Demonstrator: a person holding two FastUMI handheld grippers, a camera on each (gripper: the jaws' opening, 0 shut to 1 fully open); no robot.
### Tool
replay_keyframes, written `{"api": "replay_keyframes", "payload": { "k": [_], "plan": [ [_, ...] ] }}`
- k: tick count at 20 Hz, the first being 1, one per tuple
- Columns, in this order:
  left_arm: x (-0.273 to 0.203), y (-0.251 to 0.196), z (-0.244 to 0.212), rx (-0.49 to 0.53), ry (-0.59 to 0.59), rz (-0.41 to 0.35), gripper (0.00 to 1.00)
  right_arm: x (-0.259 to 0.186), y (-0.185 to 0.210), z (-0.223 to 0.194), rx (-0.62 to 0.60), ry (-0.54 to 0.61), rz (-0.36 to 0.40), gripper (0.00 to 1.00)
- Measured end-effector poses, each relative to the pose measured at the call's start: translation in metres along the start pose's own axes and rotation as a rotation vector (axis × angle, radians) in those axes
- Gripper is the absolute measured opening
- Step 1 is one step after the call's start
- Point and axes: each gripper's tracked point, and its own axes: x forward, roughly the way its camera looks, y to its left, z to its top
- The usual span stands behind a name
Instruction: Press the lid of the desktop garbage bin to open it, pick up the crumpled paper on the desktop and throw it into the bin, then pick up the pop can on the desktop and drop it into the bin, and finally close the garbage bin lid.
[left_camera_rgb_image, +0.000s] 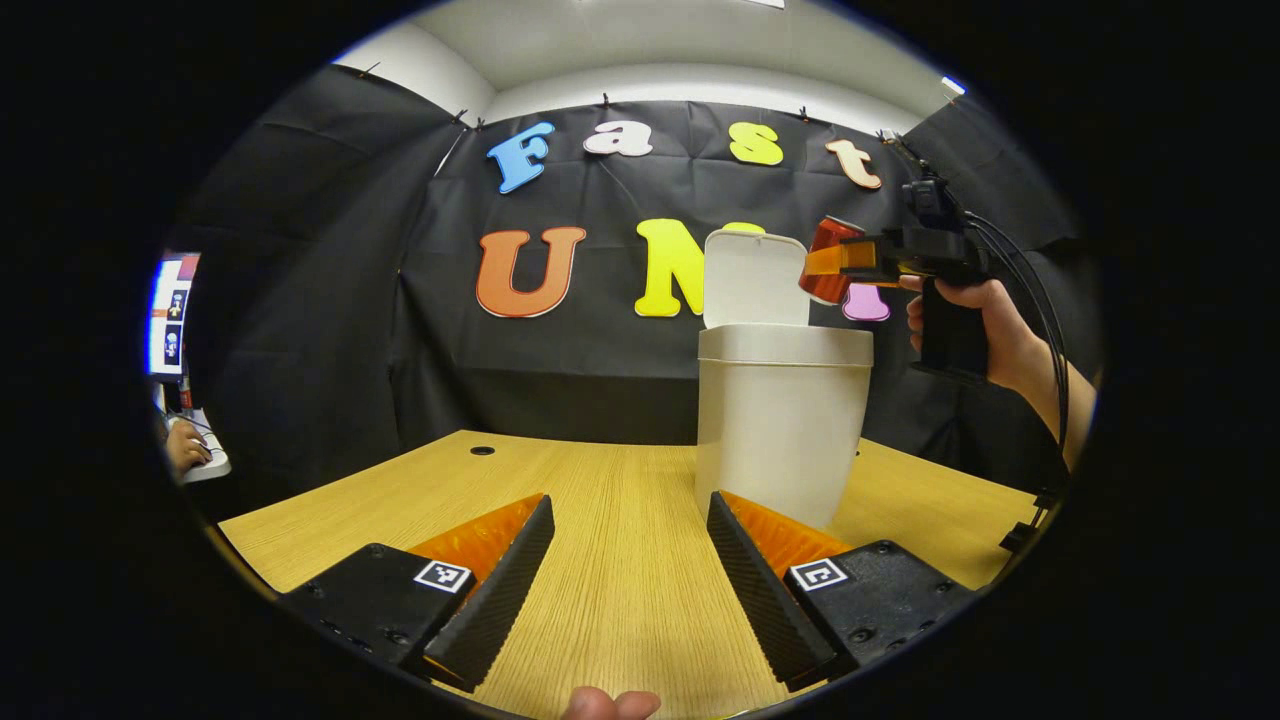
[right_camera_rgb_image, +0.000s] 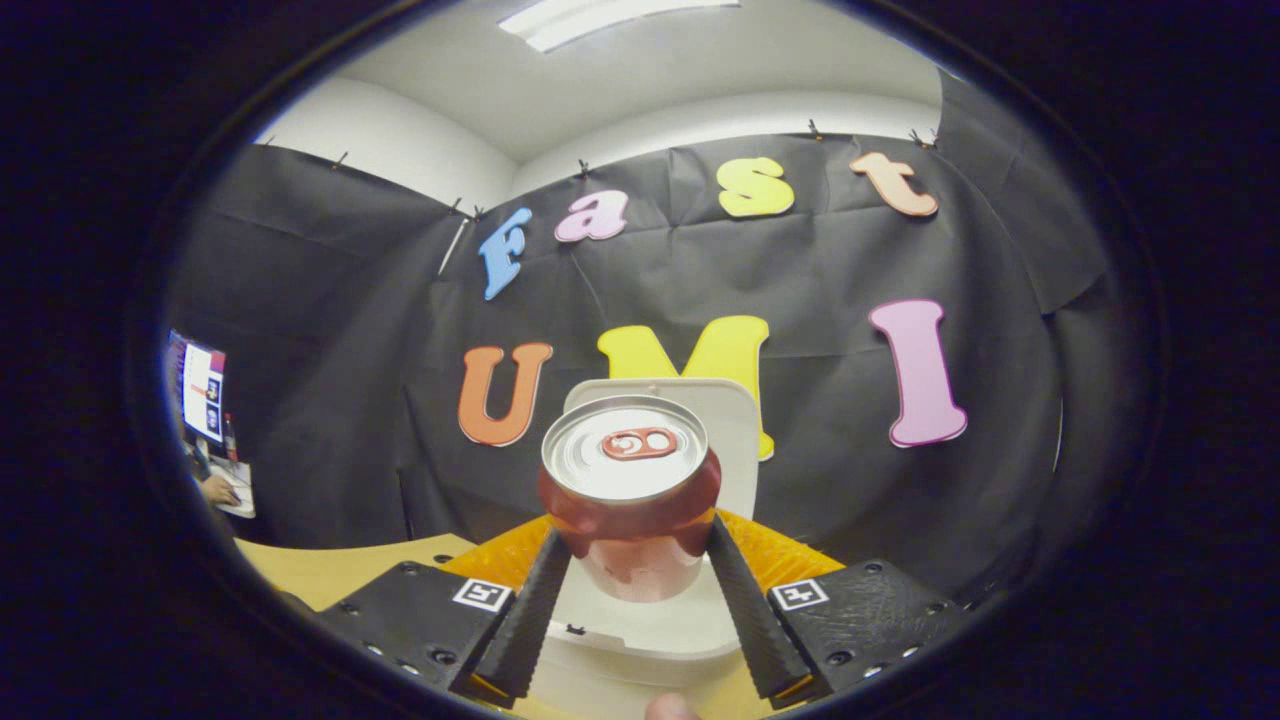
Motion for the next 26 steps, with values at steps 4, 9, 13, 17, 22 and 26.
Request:
{"api": "replay_keyframes", "payload": {
  "k": [4, 9, 13, 17, 22, 26],
  "plan": [
    [0.0, -0.003, -0.001, 0.002, 0.005, -0.007, 1.0, 0.009, -0.001, -0.017, -0.003, 0.063, -0.016, 0.79],
    [-0.004, 0.002, -0.001, -0.011, 0.004, 0.004, 1.0, 0.018, -0.002, -0.025, -0.048, 0.101, -0.042, 0.79],
    [-0.006, 0.003, -0.001, -0.019, 0.004, 0.005, 1.0, 0.019, -0.002, -0.029, -0.039, 0.122, -0.055, 0.83],
    [-0.012, 0.006, 0.003, -0.006, -0.006, 0.015, 1.0, 0.017, -0.003, -0.03, -0.029, 0.13, -0.063, 0.84],
    [-0.016, 0.008, 0.005, -0.004, -0.014, 0.027, 1.0, 0.01, 0.001, -0.027, -0.017, 0.131, -0.052, 0.87],
    [-0.019, 0.006, 0.004, -0.012, -0.011, 0.028, 0.99, -0.005, 0.008, -0.026, -0.002, 0.14, -0.036, 0.88]
  ]
}}
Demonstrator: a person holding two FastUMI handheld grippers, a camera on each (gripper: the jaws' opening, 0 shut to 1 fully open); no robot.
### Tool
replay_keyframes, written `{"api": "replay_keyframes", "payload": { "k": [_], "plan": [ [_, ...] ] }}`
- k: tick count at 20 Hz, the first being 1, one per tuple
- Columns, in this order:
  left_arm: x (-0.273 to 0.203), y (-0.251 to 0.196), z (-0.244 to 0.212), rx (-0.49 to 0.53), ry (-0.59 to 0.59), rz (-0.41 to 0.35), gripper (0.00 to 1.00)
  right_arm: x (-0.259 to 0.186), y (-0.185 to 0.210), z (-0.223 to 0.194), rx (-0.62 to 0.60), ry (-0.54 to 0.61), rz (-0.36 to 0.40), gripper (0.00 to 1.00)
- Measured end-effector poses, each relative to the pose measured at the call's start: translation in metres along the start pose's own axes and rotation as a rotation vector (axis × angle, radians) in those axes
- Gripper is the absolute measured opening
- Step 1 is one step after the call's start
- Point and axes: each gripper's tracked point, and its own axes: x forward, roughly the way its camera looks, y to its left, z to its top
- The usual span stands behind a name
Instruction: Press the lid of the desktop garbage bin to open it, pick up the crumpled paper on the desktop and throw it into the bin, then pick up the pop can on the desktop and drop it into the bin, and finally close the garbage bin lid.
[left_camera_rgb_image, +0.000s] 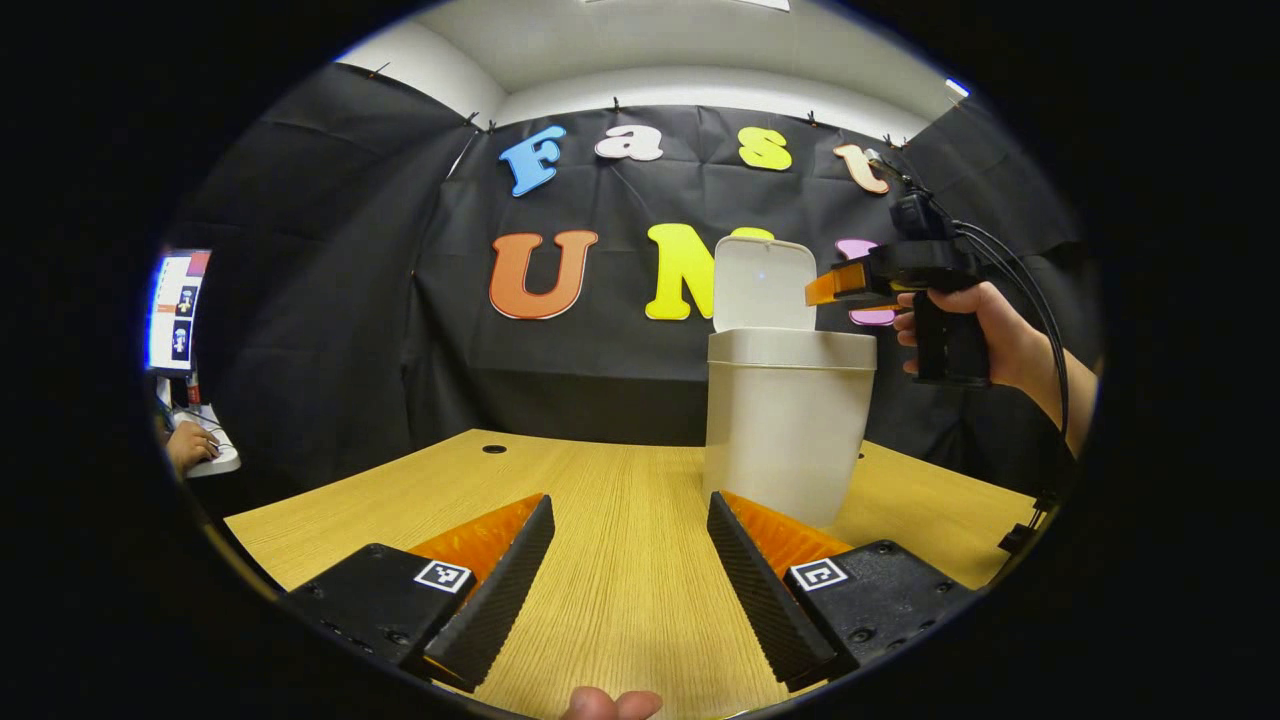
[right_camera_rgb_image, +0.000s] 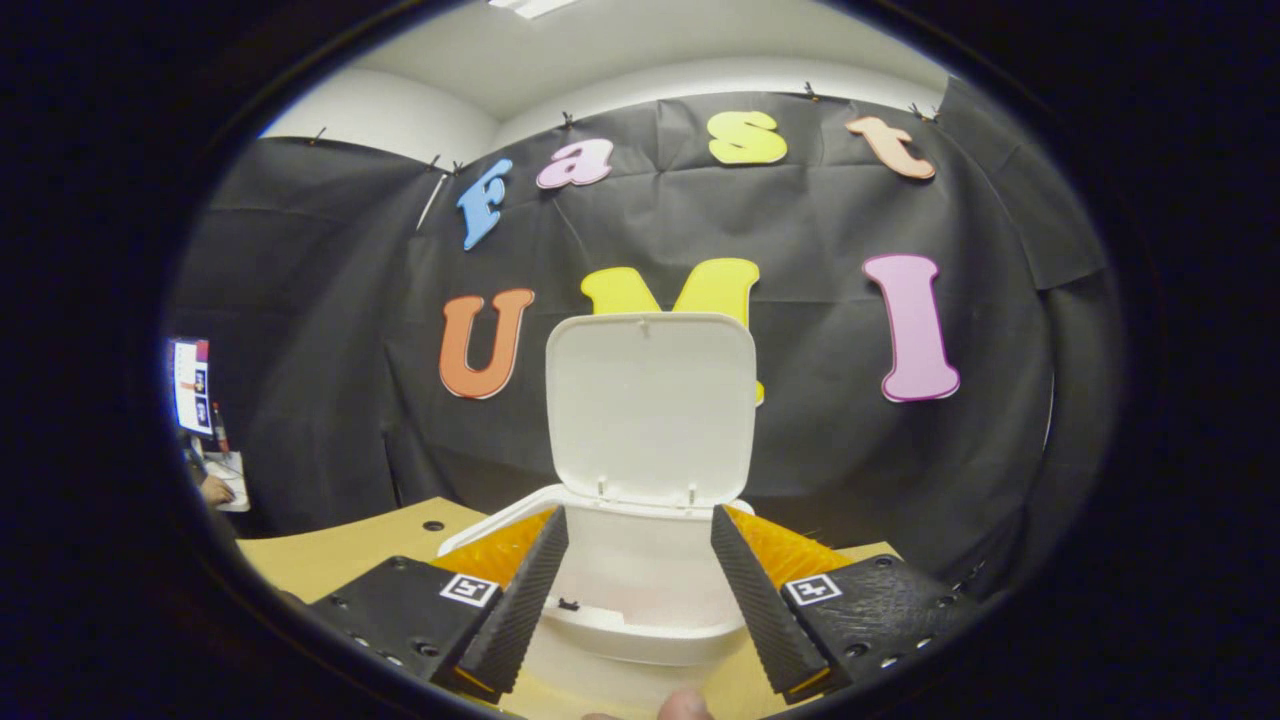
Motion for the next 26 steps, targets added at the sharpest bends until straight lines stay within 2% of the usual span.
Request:
{"api": "replay_keyframes", "payload": {
  "k": [5, 12, 17, 20, 22, 23, 26],
  "plan": [
    [-0.017, -0.005, 0.012, -0.028, -0.015, 0.004, 0.99, -0.034, -0.01, 0.009, -0.014, -0.02, -0.02, 0.93],
    [-0.042, 0.007, 0.073, -0.09, -0.108, 0.03, 0.99, -0.083, -0.03, 0.013, -0.073, -0.033, -0.06, 0.93],
    [-0.032, 0.021, 0.123, -0.109, -0.154, 0.045, 0.99, -0.089, -0.043, 0.016, -0.126, -0.034, -0.093, 0.95],
    [-0.03, 0.034, 0.154, -0.094, -0.202, 0.067, 0.97, -0.088, -0.033, 0.013, -0.134, -0.025, -0.056, 0.95],
    [-0.025, 0.038, 0.177, -0.074, -0.229, 0.067, 0.97, -0.078, -0.038, 0.015, -0.13, -0.022, -0.058, 0.94],
    [-0.022, 0.039, 0.187, -0.078, -0.239, 0.066, 0.97, -0.073, -0.04, 0.017, -0.132, -0.017, -0.06, 0.97],
    [-0.012, 0.04, 0.209, -0.112, -0.265, 0.054, 0.97, -0.055, -0.051, 0.03, -0.124, -0.016, -0.083, 0.97]
  ]
}}
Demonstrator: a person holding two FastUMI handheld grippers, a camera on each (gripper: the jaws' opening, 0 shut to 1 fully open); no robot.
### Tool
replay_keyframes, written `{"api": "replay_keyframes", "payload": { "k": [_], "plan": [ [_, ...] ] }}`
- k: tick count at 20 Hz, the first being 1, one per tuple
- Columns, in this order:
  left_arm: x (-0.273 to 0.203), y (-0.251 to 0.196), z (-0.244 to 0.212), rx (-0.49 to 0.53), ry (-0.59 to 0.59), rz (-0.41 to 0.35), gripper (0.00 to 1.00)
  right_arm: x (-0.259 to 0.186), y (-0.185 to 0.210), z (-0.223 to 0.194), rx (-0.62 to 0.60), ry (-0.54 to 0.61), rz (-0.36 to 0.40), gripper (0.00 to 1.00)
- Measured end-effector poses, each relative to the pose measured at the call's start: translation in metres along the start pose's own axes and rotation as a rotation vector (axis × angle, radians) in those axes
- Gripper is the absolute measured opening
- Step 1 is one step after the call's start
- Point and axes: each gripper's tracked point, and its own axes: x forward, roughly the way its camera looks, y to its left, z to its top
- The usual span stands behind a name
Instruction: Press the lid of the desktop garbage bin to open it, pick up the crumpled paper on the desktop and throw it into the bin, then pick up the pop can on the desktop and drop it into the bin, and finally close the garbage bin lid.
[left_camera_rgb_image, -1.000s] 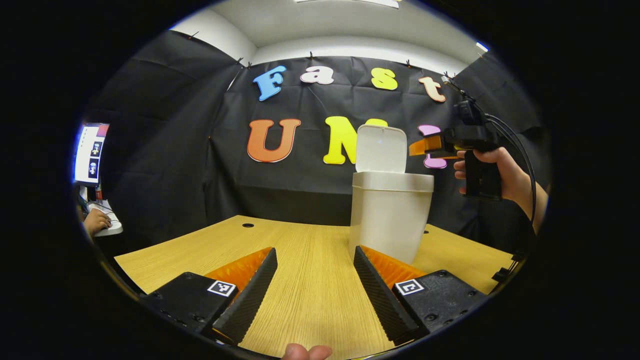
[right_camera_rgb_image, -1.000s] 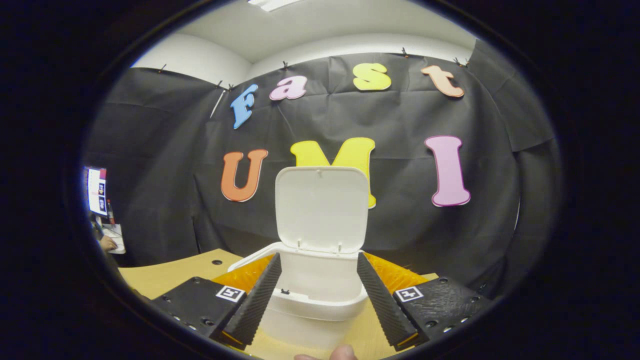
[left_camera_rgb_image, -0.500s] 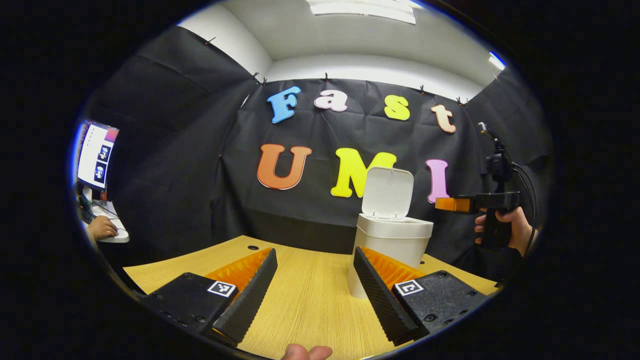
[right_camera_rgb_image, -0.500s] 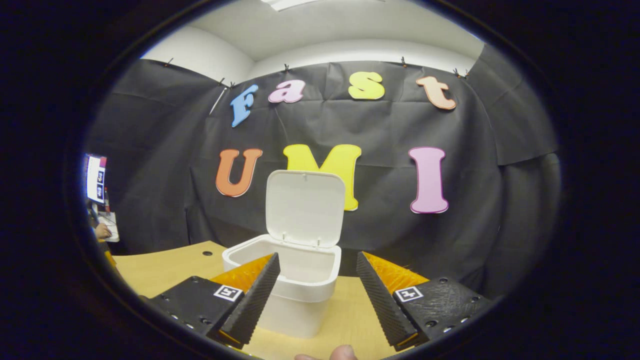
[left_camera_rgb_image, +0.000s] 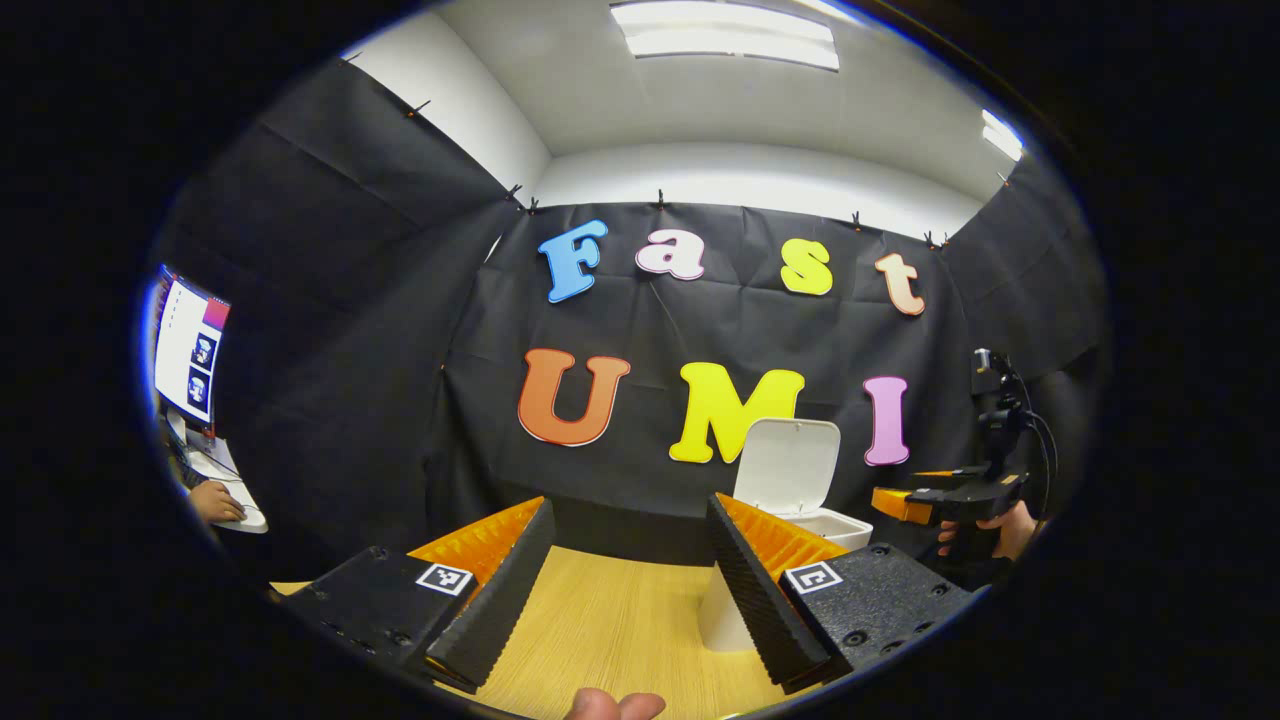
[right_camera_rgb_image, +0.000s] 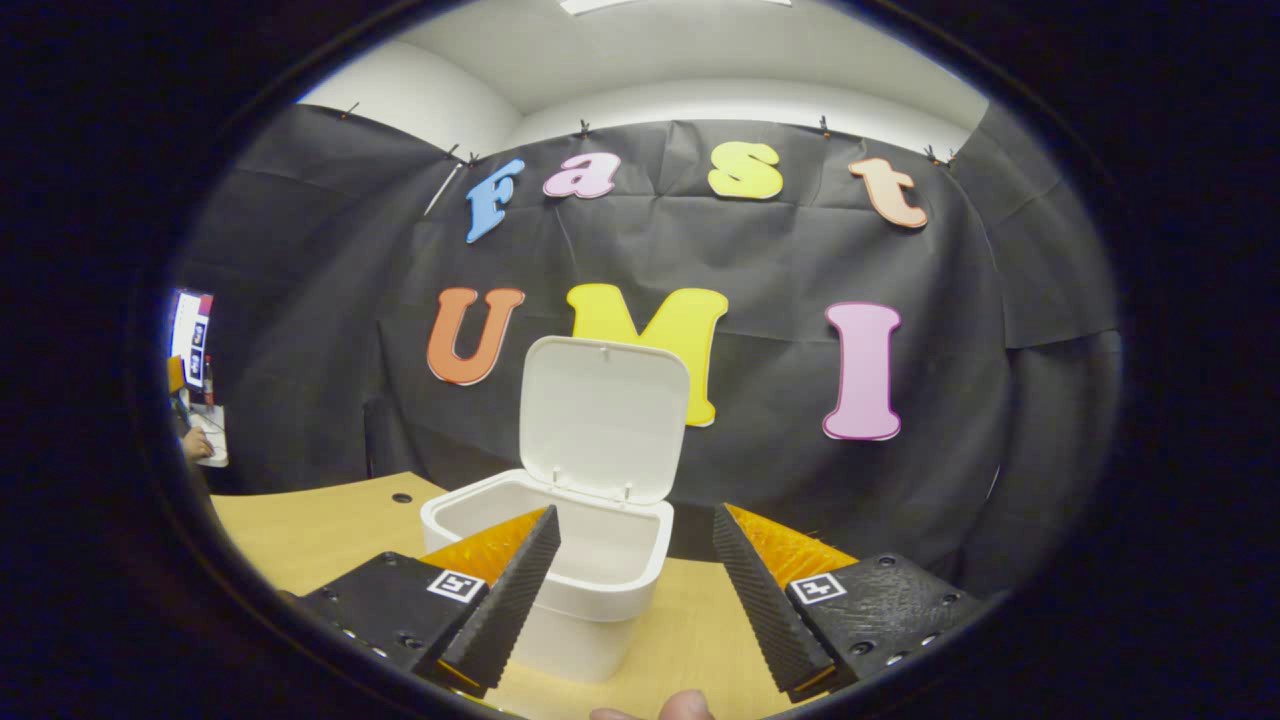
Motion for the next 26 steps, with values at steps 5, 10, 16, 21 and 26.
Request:
{"api": "replay_keyframes", "payload": {
  "k": [5, 10, 16, 21, 26],
  "plan": [
    [0.016, -0.021, 0.0, 0.017, 0.035, -0.052, 0.97, 0.02, -0.001, 0.036, 0.03, -0.027, 0.002, 0.94],
    [0.017, -0.044, -0.022, 0.026, 0.101, -0.112, 0.98, 0.048, 0.005, 0.078, 0.048, -0.08, 0.005, 0.92],
    [0.001, -0.044, -0.04, 0.068, 0.119, -0.124, 0.98, 0.108, 0.026, 0.109, 0.093, -0.101, 0.023, 0.94],
    [-0.013, -0.05, -0.056, 0.117, 0.11, -0.141, 0.98, 0.142, 0.041, 0.134, 0.135, -0.147, 0.026, 0.96],
    [-0.027, -0.062, -0.077, 0.136, 0.118, -0.18, 0.98, 0.171, 0.05, 0.143, 0.136, -0.177, 0.027, 0.94]
  ]
}}
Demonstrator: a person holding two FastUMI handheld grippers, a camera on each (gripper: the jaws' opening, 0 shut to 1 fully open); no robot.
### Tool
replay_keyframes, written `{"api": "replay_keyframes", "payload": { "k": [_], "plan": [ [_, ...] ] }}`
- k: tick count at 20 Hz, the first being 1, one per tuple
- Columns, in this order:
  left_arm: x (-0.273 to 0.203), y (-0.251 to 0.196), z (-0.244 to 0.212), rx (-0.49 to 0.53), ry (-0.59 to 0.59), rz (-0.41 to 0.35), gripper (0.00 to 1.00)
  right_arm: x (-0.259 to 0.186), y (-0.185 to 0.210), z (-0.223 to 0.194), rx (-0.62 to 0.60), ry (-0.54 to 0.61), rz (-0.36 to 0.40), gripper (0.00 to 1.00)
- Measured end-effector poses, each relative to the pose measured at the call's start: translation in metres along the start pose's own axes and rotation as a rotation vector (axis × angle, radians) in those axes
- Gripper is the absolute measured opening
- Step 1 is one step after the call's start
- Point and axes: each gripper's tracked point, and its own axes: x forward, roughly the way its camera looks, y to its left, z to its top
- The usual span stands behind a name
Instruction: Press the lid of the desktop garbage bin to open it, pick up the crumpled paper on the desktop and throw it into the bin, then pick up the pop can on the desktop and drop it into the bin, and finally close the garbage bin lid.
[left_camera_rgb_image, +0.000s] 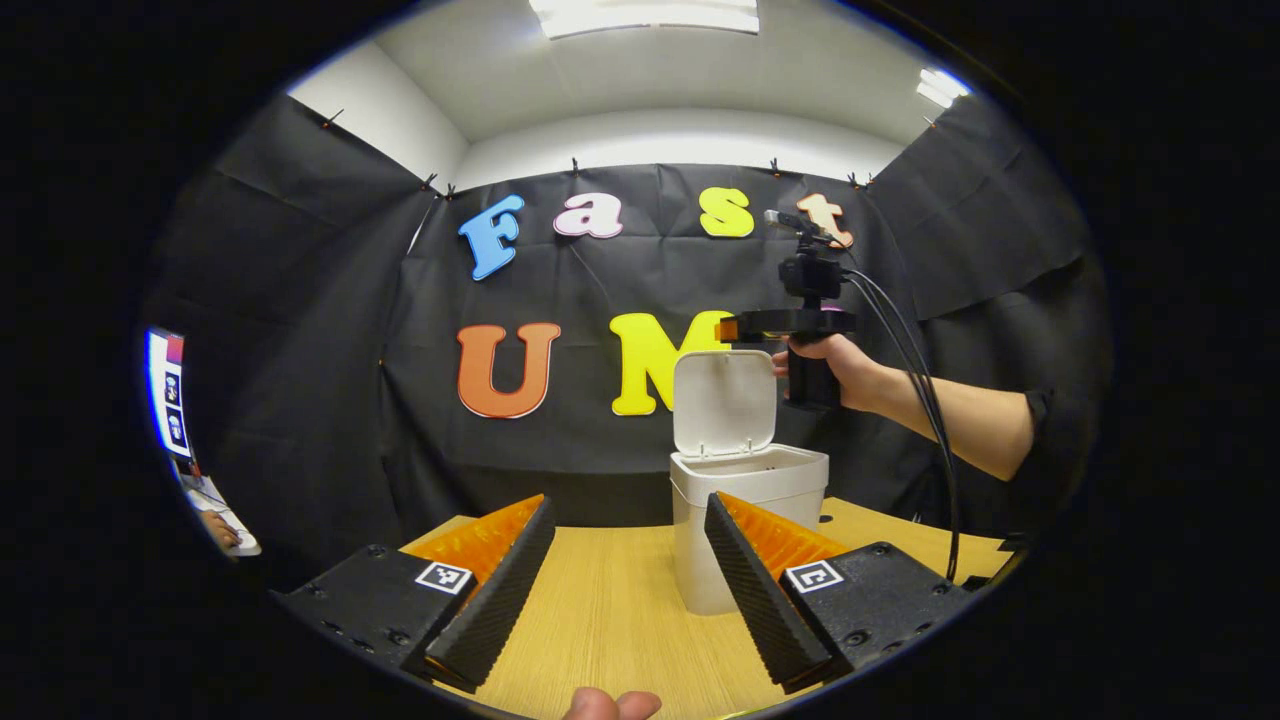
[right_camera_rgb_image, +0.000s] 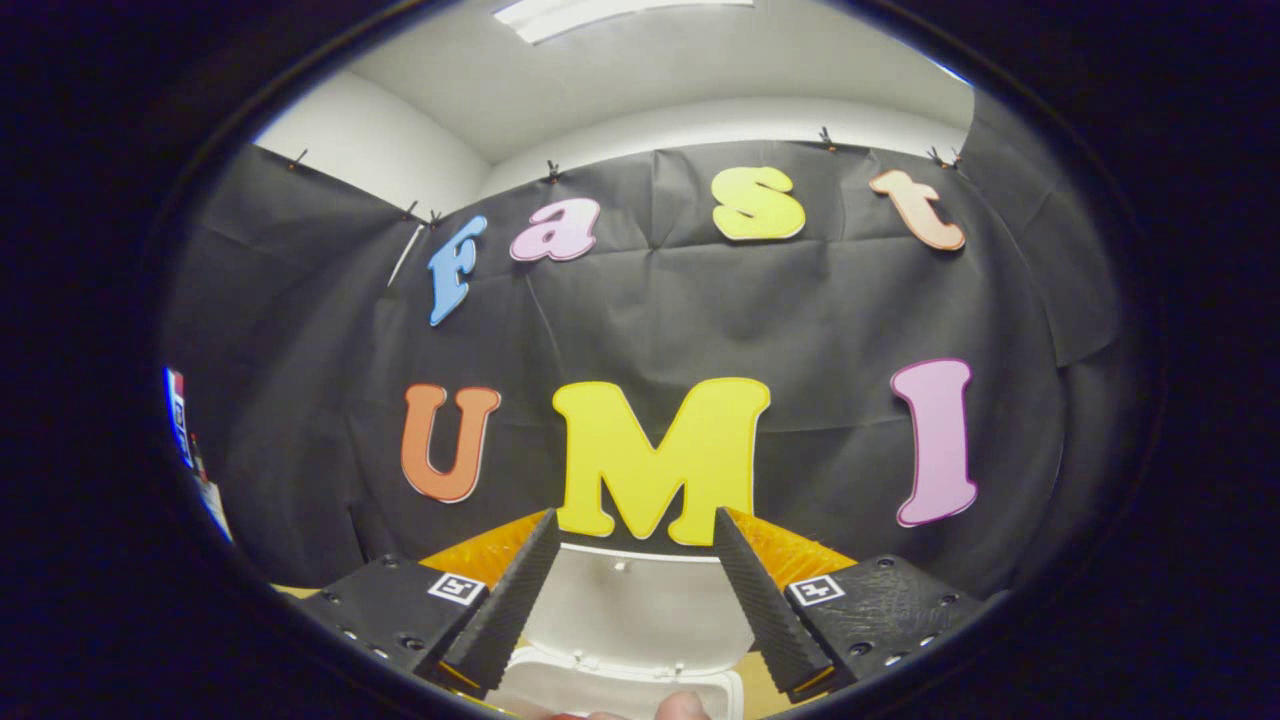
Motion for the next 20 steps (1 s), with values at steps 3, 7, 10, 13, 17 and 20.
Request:
{"api": "replay_keyframes", "payload": {
  "k": [3, 7, 10, 13, 17, 20],
  "plan": [
    [-0.008, 0.001, -0.001, 0.016, -0.011, 0.008, 0.98, 0.016, 0.001, -0.01, 0.008, 0.018, -0.013, 0.94],
    [-0.016, 0.006, -0.009, 0.013, -0.006, 0.026, 0.98, 0.025, 0.002, -0.013, 0.037, 0.032, -0.022, 0.94],
    [-0.018, 0.017, -0.011, 0.001, 0.001, 0.049, 0.98, 0.026, 0.0, -0.017, 0.023, 0.047, -0.02, 0.96],
    [-0.019, 0.027, -0.01, -0.003, 0.003, 0.077, 0.98, 0.022, -0.002, -0.018, 0.028, 0.061, -0.015, 0.97],
    [-0.016, 0.028, -0.011, -0.046, 0.013, 0.077, 0.98, 0.009, 0.0, -0.02, 0.029, 0.104, 0.007, 0.97],
    [-0.018, 0.025, -0.008, -0.061, 0.014, 0.08, 0.98, -0.01, 0.003, -0.023, 0.031, 0.151, 0.028, 0.96]
  ]
}}
